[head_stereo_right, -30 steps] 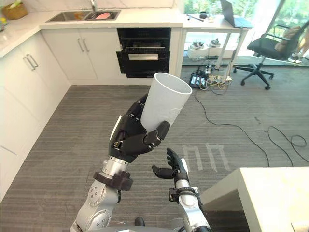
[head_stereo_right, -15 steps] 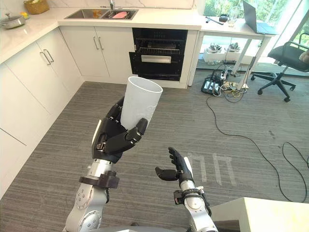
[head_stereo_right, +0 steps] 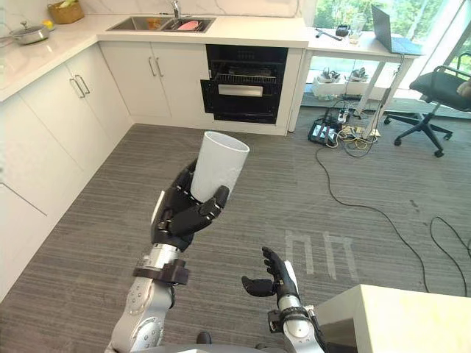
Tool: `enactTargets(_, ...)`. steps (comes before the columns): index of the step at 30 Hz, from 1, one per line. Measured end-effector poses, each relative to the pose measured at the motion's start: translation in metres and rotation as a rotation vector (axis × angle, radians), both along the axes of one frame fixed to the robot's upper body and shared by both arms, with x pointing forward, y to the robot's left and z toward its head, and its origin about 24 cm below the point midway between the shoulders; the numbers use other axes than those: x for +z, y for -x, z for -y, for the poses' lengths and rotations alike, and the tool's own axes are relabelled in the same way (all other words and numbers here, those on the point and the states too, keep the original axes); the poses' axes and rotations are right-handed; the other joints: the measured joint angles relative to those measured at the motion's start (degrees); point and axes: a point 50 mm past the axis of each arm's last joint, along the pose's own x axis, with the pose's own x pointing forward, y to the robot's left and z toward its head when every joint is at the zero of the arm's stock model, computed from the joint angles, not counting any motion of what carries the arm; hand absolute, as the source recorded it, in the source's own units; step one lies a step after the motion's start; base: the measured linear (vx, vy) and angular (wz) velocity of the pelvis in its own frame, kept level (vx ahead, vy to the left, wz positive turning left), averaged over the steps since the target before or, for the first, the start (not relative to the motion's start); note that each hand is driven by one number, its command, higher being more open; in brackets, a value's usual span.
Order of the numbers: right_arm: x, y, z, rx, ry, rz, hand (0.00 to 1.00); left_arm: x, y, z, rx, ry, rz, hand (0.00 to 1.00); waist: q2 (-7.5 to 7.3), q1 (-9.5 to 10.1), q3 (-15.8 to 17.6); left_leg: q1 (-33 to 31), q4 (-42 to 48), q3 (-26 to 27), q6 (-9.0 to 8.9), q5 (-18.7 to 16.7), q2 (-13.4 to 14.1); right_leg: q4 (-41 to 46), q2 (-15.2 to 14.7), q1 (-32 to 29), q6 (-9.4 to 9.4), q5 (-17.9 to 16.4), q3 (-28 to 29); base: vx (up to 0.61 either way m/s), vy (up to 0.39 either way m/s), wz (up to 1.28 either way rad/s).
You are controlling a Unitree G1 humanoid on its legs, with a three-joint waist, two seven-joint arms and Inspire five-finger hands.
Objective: Walk over to the sink, pick up the cup, carry it to the dishwasher, place the cup inside the dishwasher, then close the dishwasher door
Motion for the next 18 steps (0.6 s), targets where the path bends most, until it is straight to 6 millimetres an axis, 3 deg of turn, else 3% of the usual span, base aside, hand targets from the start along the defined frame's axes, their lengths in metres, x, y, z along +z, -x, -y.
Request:
enactTargets(5, -0.001, 0.0, 0.012, -0.086, -0.001, -0.012, 0.9, -0.004, -0.002, 0.0, 0.01, -0.008, -0.032, 0.3, 0.67, 0.68, 0.76, -0.15, 0.39, -3.21, -0.27, 0.06, -0.25, 4.58, -0.07, -0.26, -0.96, -3.05, -3.28, 0.02, -0.055, 0.38)
enactTargets(10, 0.005, -0.014, 0.018, -0.116, 0.019, 0.027, 0.9, -0.001, -0.004, -0.01, 0.058, -0.006, -0.018, 0.3, 0.58, 1.77, 0.91, -3.69, 4.68, -6.81, -1.84, -1.05, -1.23, 8.52, -1.12, -1.12, -1.32, -6.11, -8.57, -0.01, -0.03, 0.58)
enactTargets(12, 0.008, -0.021, 0.018, -0.12, 0.023, 0.047, 0.9, 0.003, -0.005, -0.016, 0.094, -0.002, -0.004, 0.3, 0.56, 1.88, 1.57, -6.35, 9.52, 0.72, -1.0, -4.19, 1.51, 9.64, -1.65, -0.55, -1.32, -7.34, -12.07, -0.06, -0.016, 0.75)
enactTargets(14, 0.01, -0.023, 0.022, -0.125, 0.039, 0.058, 0.9, 0.007, -0.004, -0.018, 0.108, 0.009, 0.012, 0.3, 0.71, 2.02, 2.08, -7.42, 13.22, 8.56, -0.36, -5.18, 4.38, 11.86, -2.78, -0.26, -0.37, -9.52, -14.5, 0.01, 0.018, 0.71)
enactTargets(18, 0.018, -0.034, 0.021, -0.128, 0.038, 0.102, 0.9, 0.009, 0.001, -0.025, 0.138, 0.01, 0.02, 0.3, 0.74, 3.57, 2.06, -9.22, 17.74, 9.85, 1.55, -9.28, 3.45, 15.12, -5.6, -1.37, 1.77, -12.96, -14.29, 0.09, 0.132, 0.13)
